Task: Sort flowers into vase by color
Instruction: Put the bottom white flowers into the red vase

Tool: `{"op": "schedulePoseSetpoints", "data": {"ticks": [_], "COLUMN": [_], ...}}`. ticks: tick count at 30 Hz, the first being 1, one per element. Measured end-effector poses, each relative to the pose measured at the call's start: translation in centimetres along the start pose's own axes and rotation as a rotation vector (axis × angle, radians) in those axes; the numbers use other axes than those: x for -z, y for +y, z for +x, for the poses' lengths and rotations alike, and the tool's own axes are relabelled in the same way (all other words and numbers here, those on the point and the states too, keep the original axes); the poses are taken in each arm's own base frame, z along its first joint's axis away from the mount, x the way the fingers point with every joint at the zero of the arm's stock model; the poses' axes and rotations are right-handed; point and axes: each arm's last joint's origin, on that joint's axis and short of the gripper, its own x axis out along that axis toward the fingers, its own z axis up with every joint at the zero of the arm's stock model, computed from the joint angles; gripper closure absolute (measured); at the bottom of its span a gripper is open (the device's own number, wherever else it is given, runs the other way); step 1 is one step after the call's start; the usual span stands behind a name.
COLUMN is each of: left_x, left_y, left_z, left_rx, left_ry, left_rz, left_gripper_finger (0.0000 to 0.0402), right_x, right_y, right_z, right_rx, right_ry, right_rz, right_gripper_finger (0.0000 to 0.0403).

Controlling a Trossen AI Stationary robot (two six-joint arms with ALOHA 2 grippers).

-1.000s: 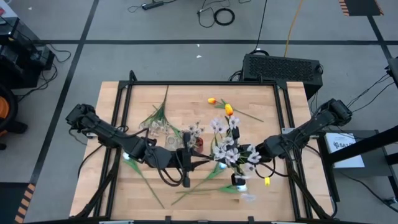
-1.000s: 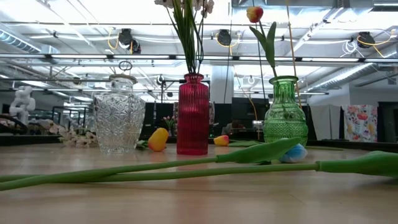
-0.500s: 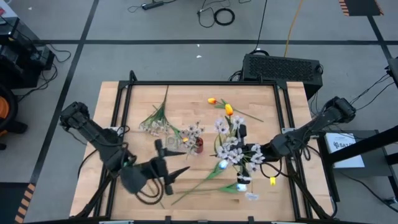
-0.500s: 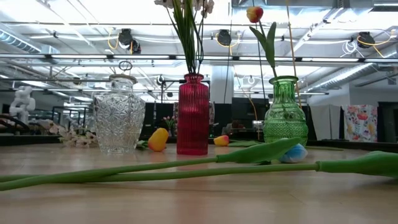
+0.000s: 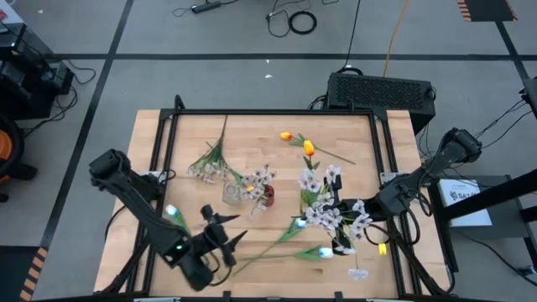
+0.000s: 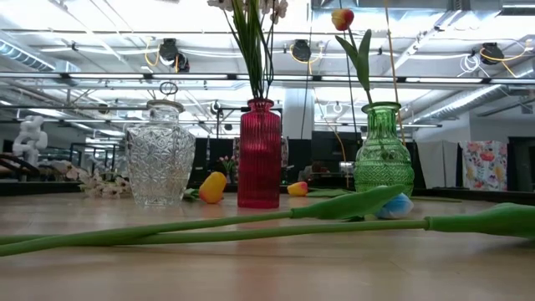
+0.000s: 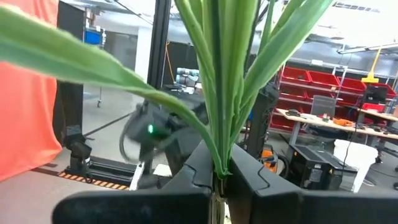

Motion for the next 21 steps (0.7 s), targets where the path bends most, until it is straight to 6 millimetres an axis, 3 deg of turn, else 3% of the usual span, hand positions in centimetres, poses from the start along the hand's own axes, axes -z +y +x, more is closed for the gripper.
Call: {"op": "schedulePoseSetpoints", "data": {"ticks": [10,21], "left_x": [1.2,1.8], "left_y": [2.0,3.2], "left_z": [5.4,9.1], "left_rx": [-0.121,-0.08], "left_ry": [0.026,-0.004], "left_rz": [-0.114,-0.141], "left_gripper_finger": [0.0061,0.0054], "right_x": [0.1,0.2], "right_y": [0.0,0.1], "right_z": [0.0,-0.1], "right_rx": [0.0,-0.008], "right_ry": [0.007,0.024], "right_rz": [-0.025,-0.035], "right_gripper_finger": [0.0395,0.0394]}}
